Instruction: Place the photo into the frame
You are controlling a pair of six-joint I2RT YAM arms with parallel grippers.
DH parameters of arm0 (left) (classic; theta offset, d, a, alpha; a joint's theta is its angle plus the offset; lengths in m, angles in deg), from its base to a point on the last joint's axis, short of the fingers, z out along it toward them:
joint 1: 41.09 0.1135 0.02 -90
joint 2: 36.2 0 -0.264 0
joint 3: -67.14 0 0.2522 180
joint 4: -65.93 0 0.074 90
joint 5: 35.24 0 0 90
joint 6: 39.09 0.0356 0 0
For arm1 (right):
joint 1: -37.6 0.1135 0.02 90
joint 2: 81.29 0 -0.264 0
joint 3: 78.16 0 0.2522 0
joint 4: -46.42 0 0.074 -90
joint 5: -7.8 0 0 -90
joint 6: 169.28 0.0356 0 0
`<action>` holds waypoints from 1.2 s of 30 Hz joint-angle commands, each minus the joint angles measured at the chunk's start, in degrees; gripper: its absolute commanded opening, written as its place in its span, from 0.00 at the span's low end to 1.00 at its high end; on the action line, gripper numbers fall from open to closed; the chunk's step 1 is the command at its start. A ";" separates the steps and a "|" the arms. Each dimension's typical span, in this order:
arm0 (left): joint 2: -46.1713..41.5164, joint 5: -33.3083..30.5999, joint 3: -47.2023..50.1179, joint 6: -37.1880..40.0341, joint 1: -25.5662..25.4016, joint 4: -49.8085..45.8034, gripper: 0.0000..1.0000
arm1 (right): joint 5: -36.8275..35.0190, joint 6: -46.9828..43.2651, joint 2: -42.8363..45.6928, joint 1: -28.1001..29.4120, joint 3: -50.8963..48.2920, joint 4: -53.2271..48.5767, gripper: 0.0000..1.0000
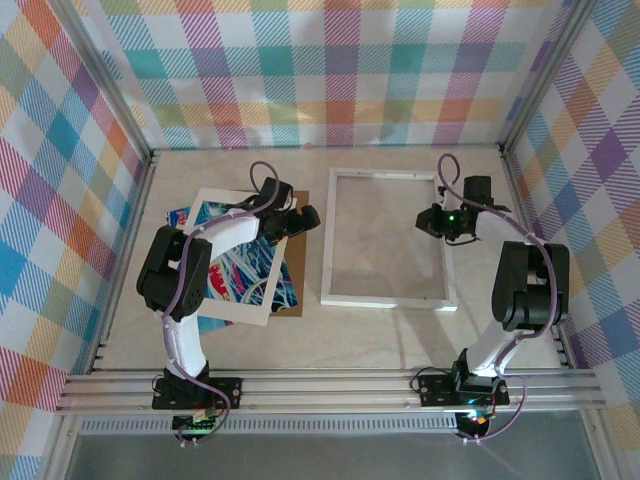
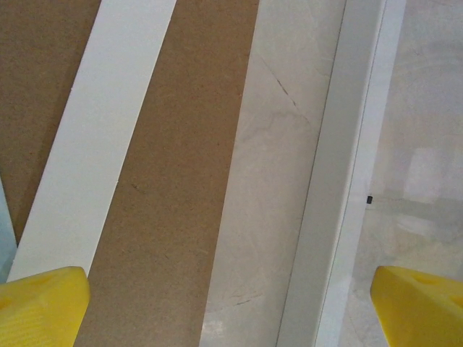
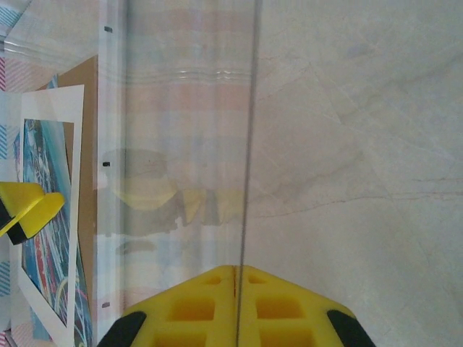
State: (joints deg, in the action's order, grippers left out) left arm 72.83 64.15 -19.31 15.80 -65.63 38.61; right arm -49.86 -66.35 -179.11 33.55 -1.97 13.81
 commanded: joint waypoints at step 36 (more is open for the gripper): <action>1.79 0.46 -2.58 1.36 -1.12 -3.75 1.00 | 0.00 -5.77 -0.16 -2.19 4.03 -5.03 0.00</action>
State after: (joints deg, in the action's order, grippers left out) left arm 73.82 64.21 -20.16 16.02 -66.22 36.27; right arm -49.47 -70.55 -179.55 31.91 1.51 10.01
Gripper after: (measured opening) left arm 0.997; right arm 0.063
